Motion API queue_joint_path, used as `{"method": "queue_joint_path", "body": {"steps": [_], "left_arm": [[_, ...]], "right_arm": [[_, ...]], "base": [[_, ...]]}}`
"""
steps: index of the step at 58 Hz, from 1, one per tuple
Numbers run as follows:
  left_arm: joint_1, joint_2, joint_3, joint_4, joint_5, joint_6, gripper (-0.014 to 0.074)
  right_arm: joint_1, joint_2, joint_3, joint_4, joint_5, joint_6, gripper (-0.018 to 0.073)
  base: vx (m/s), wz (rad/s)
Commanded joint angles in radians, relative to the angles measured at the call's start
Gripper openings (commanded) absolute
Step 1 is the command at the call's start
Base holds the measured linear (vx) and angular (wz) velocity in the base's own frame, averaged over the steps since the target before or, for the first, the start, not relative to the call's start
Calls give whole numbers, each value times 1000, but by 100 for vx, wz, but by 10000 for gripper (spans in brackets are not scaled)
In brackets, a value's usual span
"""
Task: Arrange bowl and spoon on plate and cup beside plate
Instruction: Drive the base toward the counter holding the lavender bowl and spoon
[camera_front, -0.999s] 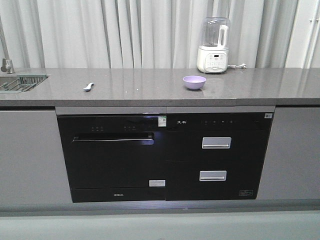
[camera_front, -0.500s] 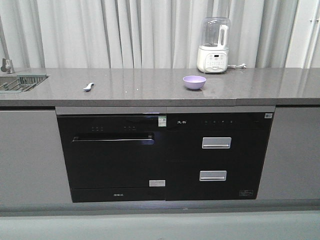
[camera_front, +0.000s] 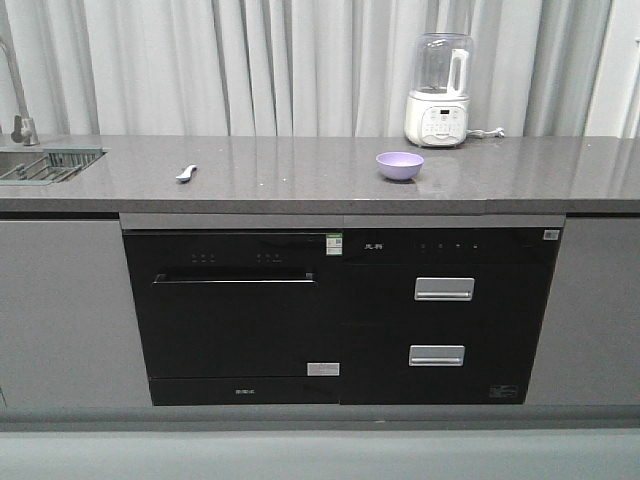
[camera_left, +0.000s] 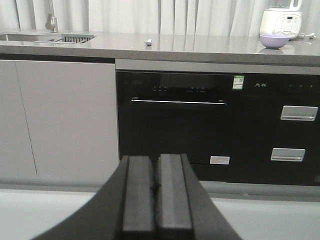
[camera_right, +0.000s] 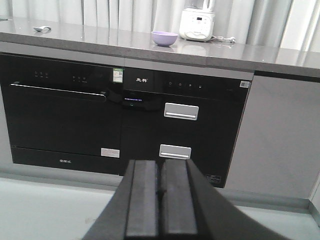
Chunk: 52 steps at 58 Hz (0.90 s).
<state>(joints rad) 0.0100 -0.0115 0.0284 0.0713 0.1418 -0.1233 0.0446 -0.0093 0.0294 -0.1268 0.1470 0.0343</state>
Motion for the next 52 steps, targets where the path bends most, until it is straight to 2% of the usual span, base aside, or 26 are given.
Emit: {"method": "queue_joint_path", "body": {"steps": [1,30,52], "left_arm": [[2,13,19,-7,-81,-3,-6],[1,13,19,-7,-81,-3,-6],[1,13,19,-7,-81,-3,-6]], "right_arm": [[-6,-10,18,-7,-82,-4,-9],[-6,-10,18,-7,-82,-4,-9],[-6,-10,18,-7,-82,-4,-9]], "base": [[7,6],[12,1],[24,8]]}}
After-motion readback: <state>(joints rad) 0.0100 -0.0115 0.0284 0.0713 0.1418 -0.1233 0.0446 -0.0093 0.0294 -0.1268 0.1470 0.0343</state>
